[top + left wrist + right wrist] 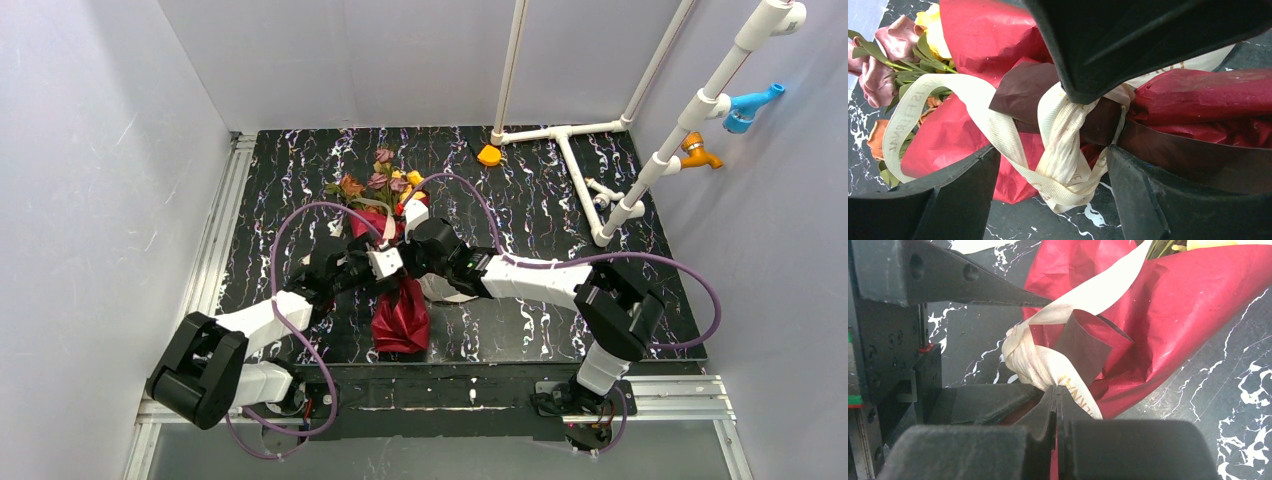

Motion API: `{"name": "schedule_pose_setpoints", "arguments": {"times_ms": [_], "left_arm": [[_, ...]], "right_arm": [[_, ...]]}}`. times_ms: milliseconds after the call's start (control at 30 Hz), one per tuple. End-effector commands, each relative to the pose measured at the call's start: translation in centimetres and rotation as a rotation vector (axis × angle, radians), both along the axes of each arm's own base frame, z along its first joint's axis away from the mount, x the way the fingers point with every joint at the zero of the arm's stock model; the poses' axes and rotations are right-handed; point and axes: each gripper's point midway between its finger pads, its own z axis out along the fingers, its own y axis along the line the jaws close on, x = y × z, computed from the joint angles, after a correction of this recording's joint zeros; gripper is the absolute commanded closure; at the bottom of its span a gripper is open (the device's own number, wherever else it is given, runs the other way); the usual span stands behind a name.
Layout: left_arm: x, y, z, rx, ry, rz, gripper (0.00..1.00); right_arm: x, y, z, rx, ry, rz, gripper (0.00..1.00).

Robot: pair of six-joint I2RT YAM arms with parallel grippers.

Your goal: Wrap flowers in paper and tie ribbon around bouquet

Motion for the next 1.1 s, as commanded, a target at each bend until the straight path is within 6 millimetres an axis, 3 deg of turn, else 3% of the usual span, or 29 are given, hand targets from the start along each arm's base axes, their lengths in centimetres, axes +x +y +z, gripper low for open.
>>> {"name": "schedule_pose_setpoints", "arguments": {"times_ms": [0, 200, 467, 667, 833, 1067], "left_arm": [[0.4, -1.1, 1.3, -0.032, -0.012, -0.033, 0.26], [0.0, -1.6, 1.1, -0.035, -0.003, -0.047, 0.35], [-0.6, -2.5, 0.5, -0.029, 0.041, -0.065, 0.61], [-2.1, -3.1, 0.6, -0.021, 0.146, -0.12, 0.69], [-3.1, -3.3, 0.7, 0.012, 0.217, -0.165, 1.0], [-4.1, -2.4, 1.1, 0.061, 0.31, -0.182, 1.0]], "right_arm": [[0.5, 1.4, 2.5, 0.077, -0.044, 0.011, 0.99], [0.4, 1.6, 2.6, 0.083, -0.045, 0.022, 0.99], [0.0, 1.8, 3.2, 0.109, -0.054, 0.051, 0.99], [-0.2, 1.7, 3.4, 0.114, -0.057, 0.056, 0.99], [-0.5, 1.6, 3.5, 0.126, -0.056, 0.072, 0.99], [-1.4, 1.8, 3.8, 0.145, -0.059, 0.125, 0.99]]}}
